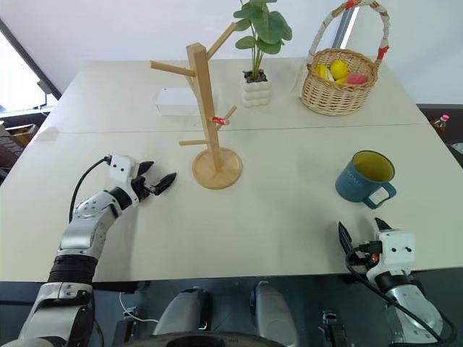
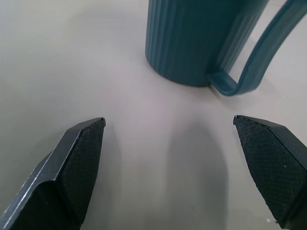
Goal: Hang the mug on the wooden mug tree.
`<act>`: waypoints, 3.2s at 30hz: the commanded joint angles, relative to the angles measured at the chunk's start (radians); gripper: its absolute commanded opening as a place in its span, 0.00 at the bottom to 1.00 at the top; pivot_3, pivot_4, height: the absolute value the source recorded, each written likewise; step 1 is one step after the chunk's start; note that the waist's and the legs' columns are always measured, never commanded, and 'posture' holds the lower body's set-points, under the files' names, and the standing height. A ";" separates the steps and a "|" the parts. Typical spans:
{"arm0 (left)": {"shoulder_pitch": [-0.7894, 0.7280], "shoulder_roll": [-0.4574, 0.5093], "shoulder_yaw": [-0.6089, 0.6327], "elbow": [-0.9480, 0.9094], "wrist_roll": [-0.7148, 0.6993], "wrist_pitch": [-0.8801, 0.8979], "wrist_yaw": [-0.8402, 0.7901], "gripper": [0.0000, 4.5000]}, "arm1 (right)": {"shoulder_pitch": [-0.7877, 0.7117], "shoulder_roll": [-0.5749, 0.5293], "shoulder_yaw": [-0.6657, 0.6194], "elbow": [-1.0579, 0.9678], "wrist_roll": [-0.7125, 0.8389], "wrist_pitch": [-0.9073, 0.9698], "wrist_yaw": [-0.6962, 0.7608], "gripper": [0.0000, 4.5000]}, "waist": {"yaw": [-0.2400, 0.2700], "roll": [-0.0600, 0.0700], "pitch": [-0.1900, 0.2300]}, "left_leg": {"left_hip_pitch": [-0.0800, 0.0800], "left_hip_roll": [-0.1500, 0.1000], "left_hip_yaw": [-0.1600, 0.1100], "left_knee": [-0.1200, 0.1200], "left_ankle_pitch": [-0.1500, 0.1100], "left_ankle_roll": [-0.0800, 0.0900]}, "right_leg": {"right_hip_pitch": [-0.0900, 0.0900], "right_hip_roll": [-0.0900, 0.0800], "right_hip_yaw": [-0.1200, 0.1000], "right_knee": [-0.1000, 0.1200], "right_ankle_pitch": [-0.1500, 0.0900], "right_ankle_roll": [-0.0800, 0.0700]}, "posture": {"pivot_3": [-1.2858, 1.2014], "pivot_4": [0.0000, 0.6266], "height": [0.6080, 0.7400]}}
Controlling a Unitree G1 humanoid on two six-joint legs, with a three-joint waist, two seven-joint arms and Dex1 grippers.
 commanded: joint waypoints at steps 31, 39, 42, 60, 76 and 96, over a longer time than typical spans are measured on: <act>0.046 0.043 -0.347 -0.593 -0.248 0.284 -0.414 1.00 | -0.101 0.045 -0.063 -0.031 -0.171 0.018 -0.313 0.99 | 0.000 0.001 0.000 | 0.000 0.000 0.001 0.001 0.000 0.000 | 0.000 0.000 0.001 0.000 -0.001 -0.003 | 0.52 0.24 1.00; 0.022 0.018 -0.389 -0.585 -0.205 0.243 -0.404 1.00 | -0.156 0.053 -0.089 0.011 -0.221 0.031 -0.416 0.99 | -0.002 0.003 -0.001 | 0.000 0.000 0.001 0.000 0.000 0.000 | 0.000 0.002 0.001 0.000 -0.001 -0.001 | 0.52 0.24 1.00; 0.019 0.025 -0.389 -0.578 -0.197 0.229 -0.414 1.00 | -0.174 0.054 -0.082 0.024 -0.223 0.038 -0.428 0.99 | -0.002 0.003 -0.001 | 0.000 0.000 0.001 0.000 0.000 0.000 | 0.000 0.002 0.001 0.000 -0.001 -0.001 | 0.52 0.24 1.00; 0.026 0.030 -0.372 -0.591 -0.186 0.211 -0.401 1.00 | -0.343 0.057 -0.095 0.201 -0.093 0.038 -0.389 0.79 | -0.003 0.003 -0.001 | 0.000 0.000 0.002 0.000 0.000 0.000 | 0.001 0.002 0.001 0.000 0.000 -0.001 | 0.52 0.24 1.00; 0.056 0.057 -0.319 -0.563 -0.177 0.181 -0.369 1.00 | -0.305 -0.056 0.105 0.022 -0.270 -0.017 -0.243 0.01 | -0.008 0.006 -0.001 | 0.001 0.000 0.002 0.000 0.000 0.000 | 0.000 0.002 0.002 0.001 0.000 -0.001 | 0.52 0.24 1.00; 0.101 0.180 0.043 -0.595 -0.386 0.275 -0.304 1.00 | -0.871 -0.244 0.464 -0.252 -0.421 0.208 0.122 0.01 | 0.000 0.001 0.002 | -0.002 0.000 0.000 0.001 0.000 0.000 | -0.001 0.000 -0.001 -0.001 0.000 0.000 | 0.52 0.24 1.00</act>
